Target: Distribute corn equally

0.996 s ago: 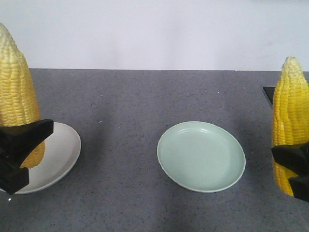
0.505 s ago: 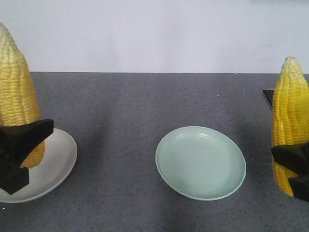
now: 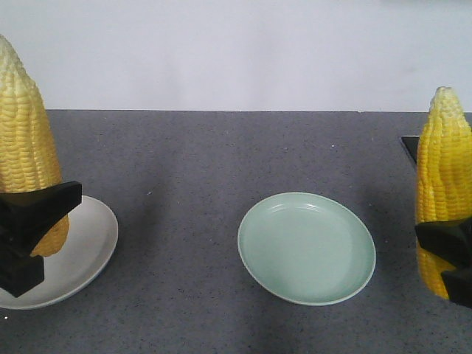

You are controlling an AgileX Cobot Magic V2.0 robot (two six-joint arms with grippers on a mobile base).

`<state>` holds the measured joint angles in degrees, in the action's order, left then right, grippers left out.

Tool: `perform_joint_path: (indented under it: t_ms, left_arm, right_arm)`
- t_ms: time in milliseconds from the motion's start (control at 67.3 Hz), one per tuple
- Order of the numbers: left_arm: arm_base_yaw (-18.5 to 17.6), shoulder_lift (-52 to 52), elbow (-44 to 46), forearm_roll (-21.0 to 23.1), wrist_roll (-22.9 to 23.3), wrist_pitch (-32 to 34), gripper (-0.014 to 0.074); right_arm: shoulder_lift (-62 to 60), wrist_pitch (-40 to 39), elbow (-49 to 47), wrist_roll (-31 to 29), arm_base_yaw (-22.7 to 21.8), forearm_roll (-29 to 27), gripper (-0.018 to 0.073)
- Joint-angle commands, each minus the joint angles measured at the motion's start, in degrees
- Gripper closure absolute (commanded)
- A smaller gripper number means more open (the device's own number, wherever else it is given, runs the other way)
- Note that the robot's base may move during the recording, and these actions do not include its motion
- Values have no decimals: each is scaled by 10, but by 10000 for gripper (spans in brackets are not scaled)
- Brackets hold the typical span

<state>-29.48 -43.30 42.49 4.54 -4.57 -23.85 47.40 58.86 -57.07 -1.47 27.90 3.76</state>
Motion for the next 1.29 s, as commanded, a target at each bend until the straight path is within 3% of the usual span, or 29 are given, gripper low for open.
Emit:
perform_joint_path:
  t_ms: [0,446,907,1278]
  left_arm:
    - [-2,3,14,5,3,43,333]
    - [-2,3,14,5,3,43,333]
    - [-2,3,14,5,3,43,333]
    - [-2,3,14,5,3,43,333]
  right_arm:
    - [-4,-35,-15,-5,-1,8,376]
    - [-4,-42,-15,-5,-1,6,376]
    - [0,-52,-15,-1,-1,-53,370]
    - [112,11,-106,-1,-1,-63,351]
